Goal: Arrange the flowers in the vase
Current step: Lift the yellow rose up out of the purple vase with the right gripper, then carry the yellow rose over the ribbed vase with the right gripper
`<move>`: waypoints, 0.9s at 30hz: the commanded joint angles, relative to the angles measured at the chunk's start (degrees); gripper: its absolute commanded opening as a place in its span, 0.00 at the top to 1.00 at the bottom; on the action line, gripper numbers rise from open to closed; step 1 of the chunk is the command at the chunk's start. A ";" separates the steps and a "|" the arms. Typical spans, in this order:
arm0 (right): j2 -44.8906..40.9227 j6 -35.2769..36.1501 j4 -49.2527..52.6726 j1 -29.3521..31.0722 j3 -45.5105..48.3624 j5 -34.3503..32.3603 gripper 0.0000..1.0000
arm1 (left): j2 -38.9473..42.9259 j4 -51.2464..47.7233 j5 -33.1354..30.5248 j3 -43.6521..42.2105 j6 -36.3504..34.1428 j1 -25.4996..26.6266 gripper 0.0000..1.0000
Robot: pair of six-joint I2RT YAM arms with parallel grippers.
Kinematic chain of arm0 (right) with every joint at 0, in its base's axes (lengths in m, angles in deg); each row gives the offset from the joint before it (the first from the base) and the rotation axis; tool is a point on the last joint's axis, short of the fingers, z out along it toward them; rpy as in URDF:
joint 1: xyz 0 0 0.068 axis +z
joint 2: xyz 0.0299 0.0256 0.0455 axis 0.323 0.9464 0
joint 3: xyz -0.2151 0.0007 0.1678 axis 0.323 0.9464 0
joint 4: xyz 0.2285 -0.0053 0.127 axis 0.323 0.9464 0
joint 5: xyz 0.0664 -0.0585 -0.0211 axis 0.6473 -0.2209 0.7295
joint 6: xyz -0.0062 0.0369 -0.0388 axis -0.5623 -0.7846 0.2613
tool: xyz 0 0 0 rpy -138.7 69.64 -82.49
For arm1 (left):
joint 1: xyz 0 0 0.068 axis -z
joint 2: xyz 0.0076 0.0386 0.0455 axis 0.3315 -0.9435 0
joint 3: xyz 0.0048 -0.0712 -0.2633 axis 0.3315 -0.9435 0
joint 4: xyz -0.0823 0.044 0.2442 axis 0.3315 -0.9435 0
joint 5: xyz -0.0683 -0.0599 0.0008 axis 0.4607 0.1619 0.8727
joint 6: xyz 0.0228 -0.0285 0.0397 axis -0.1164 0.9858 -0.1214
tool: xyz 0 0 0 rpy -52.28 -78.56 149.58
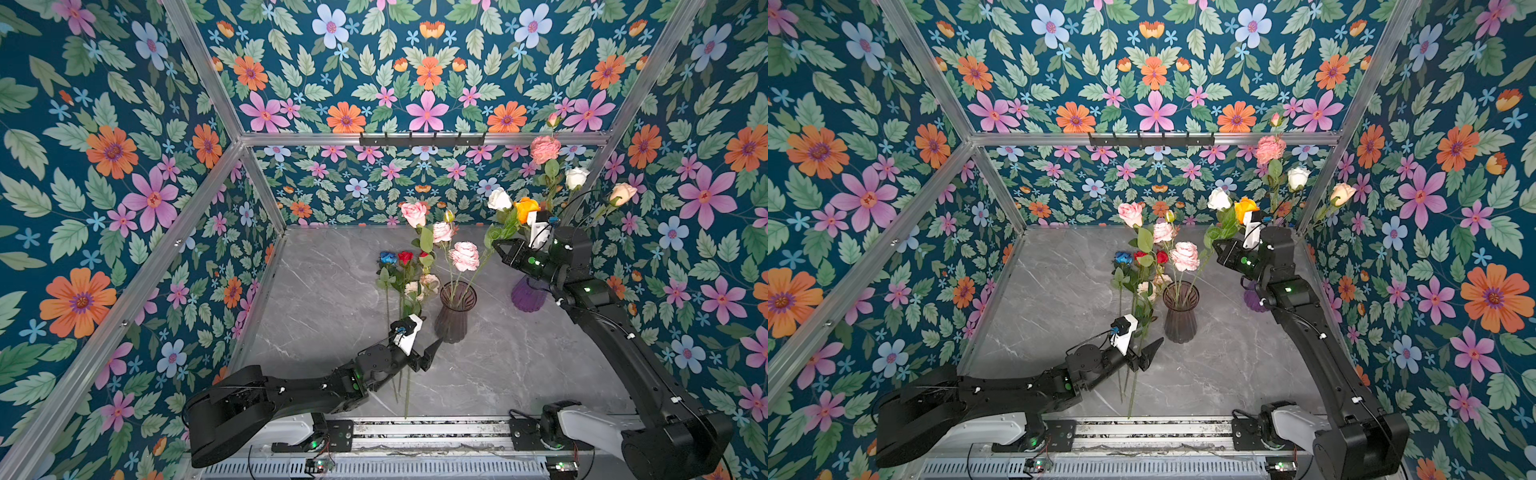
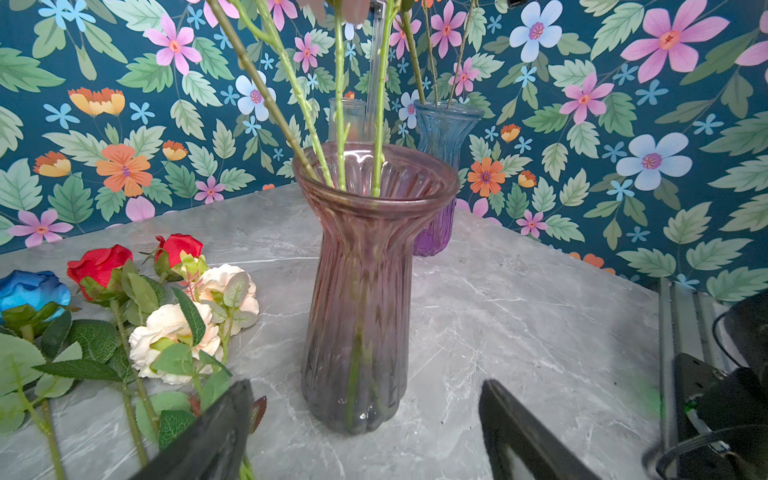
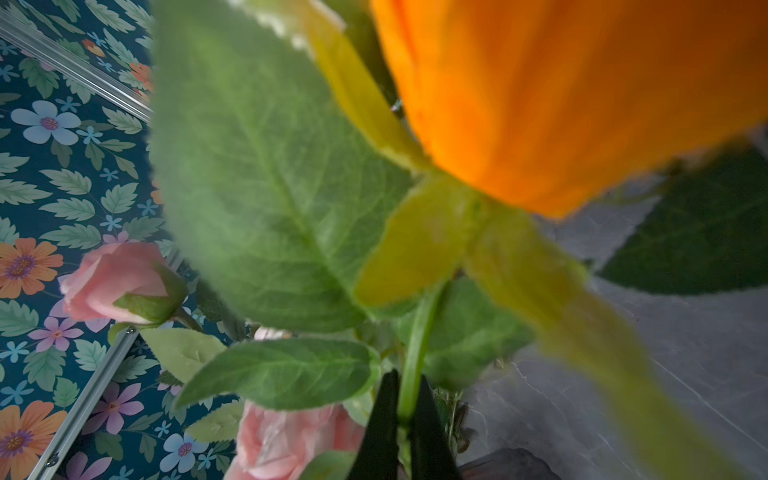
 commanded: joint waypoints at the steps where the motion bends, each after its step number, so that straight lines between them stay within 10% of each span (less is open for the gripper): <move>1: -2.99 2.81 -2.69 0.08 0.86 0.31 0.95 | 0.30 -0.03 -0.65 0.05 -0.28 -0.03 0.13; 19: -8.37 28.35 -1.78 8.51 -1.32 6.96 0.86 | 0.91 -0.70 -0.09 1.02 -0.17 -0.03 0.13; 27: 0.18 27.54 -0.33 8.62 -7.00 15.20 0.89 | 2.35 -1.59 -0.32 0.69 0.17 0.00 0.13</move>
